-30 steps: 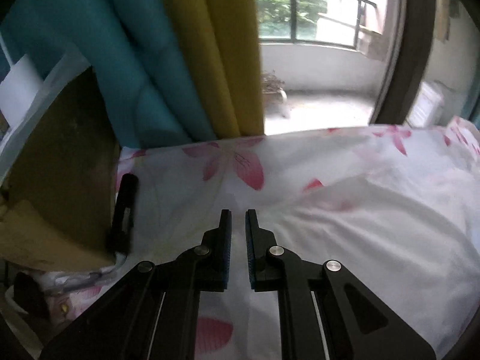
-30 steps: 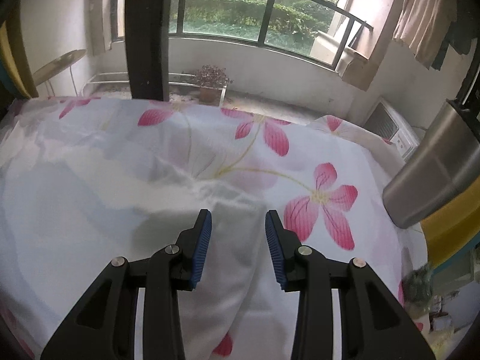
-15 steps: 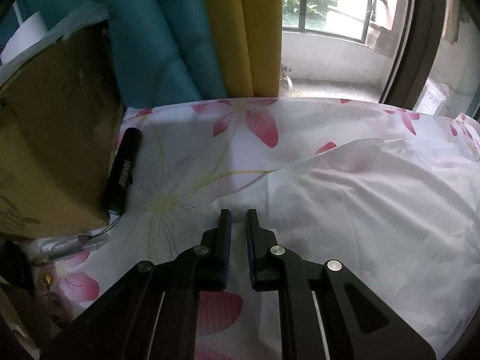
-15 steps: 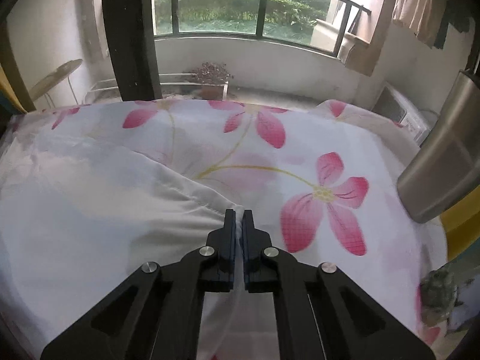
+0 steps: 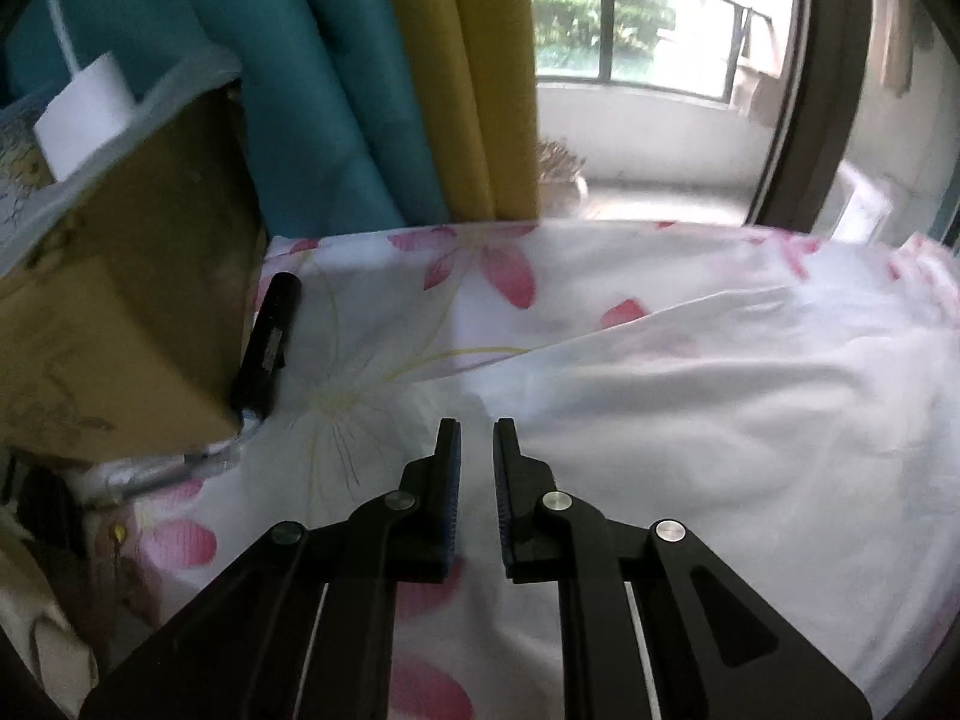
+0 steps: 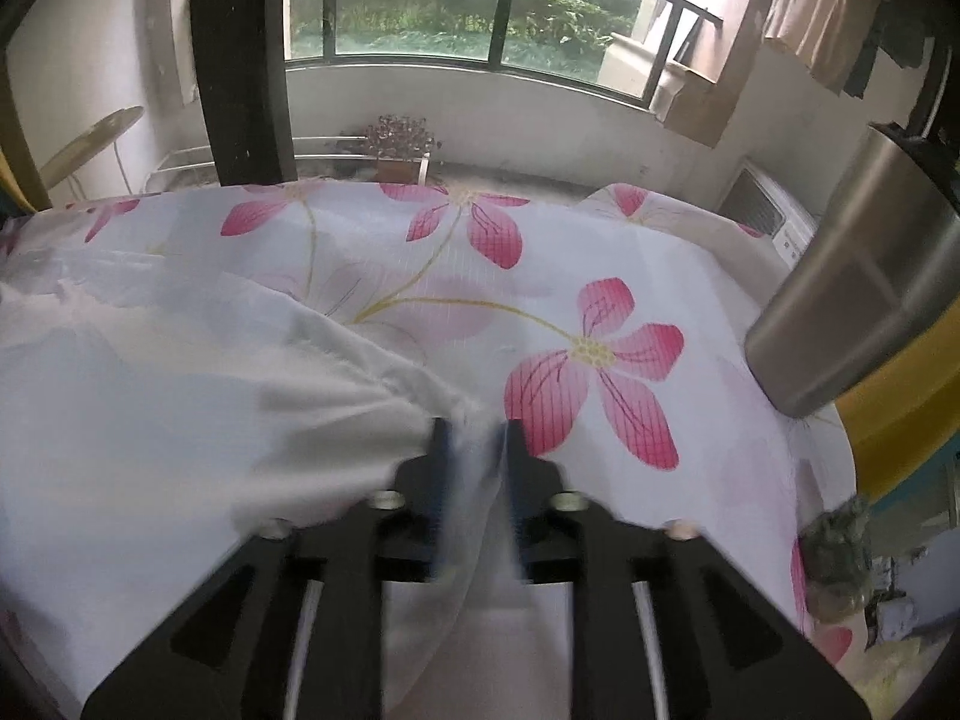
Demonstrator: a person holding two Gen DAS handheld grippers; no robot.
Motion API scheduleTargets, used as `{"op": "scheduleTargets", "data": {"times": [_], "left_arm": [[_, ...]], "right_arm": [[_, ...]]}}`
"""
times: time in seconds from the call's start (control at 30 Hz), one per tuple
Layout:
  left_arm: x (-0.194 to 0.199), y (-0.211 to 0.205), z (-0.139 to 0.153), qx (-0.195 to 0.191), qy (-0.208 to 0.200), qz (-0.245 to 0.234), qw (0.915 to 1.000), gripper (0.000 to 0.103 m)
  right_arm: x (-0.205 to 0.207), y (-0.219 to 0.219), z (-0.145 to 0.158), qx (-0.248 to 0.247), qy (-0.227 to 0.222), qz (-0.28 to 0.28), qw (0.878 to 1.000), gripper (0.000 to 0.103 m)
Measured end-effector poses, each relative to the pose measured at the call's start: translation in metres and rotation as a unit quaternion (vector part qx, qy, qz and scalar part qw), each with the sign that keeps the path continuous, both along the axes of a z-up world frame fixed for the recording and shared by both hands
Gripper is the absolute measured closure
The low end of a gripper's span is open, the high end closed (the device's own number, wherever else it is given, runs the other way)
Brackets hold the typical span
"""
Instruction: Fold large clothes
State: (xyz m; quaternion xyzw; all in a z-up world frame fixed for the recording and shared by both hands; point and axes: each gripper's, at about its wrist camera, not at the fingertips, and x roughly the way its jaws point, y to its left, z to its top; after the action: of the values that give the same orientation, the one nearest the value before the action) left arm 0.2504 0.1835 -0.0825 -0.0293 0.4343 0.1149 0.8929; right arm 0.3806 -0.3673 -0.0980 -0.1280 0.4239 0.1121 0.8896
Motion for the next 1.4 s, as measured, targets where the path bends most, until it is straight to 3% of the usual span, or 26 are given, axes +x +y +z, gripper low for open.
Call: {"op": "scheduleTargets", "data": {"times": [0.03, 0.07, 0.13, 0.3, 0.47, 0.67, 0.7, 0.73, 0.77, 0.8, 0.87, 0.9, 1.4], "left_arm": [[-0.009, -0.001, 0.005, -0.01, -0.007, 0.003, 0.9999, 0.082], [-0.015, -0.001, 0.007, -0.021, -0.014, 0.007, 0.9997, 0.071], [-0.033, -0.001, 0.013, -0.059, -0.033, 0.019, 0.9975, 0.054], [-0.076, -0.001, 0.003, -0.108, -0.038, 0.056, 0.9919, 0.052], [-0.098, -0.015, -0.02, -0.144, -0.002, 0.041, 0.9888, 0.052], [-0.109, -0.039, -0.022, -0.107, 0.006, 0.016, 0.9941, 0.052], [-0.11, -0.041, -0.023, -0.099, 0.0, 0.011, 0.995, 0.052], [-0.11, -0.041, -0.026, -0.101, -0.008, 0.006, 0.9949, 0.052], [-0.11, -0.042, -0.027, -0.1, -0.016, 0.004, 0.9949, 0.052], [-0.112, -0.042, -0.027, -0.096, -0.017, 0.004, 0.9953, 0.053], [-0.112, -0.045, -0.026, -0.099, -0.014, -0.002, 0.995, 0.076], [-0.113, -0.045, -0.024, -0.116, -0.01, -0.007, 0.9931, 0.095], [-0.162, -0.075, 0.012, -0.125, -0.029, -0.033, 0.9912, 0.097]], "right_arm": [[-0.004, 0.0, 0.002, 0.003, -0.002, 0.0, 1.0, 0.057], [-0.009, -0.001, 0.004, 0.008, -0.004, -0.001, 1.0, 0.046], [-0.021, -0.003, 0.006, 0.014, -0.004, -0.004, 1.0, 0.033], [-0.055, -0.011, 0.006, 0.041, 0.008, -0.013, 0.999, 0.032], [-0.089, -0.026, -0.002, 0.114, 0.035, -0.038, 0.992, 0.032], [-0.129, -0.024, -0.013, 0.167, 0.049, -0.028, 0.984, 0.032], [-0.136, -0.021, -0.013, 0.183, 0.052, -0.011, 0.982, 0.033], [-0.139, -0.019, -0.014, 0.195, 0.056, 0.002, 0.979, 0.041], [-0.142, -0.017, -0.016, 0.203, 0.061, 0.014, 0.977, 0.062], [-0.144, -0.013, -0.019, 0.203, 0.059, 0.02, 0.977, 0.073], [-0.144, -0.013, -0.022, 0.203, 0.052, 0.022, 0.978, 0.09], [-0.144, -0.016, -0.022, 0.212, 0.052, 0.022, 0.976, 0.092], [-0.186, -0.033, 0.005, 0.143, -0.011, 0.022, 0.989, 0.096]]}}
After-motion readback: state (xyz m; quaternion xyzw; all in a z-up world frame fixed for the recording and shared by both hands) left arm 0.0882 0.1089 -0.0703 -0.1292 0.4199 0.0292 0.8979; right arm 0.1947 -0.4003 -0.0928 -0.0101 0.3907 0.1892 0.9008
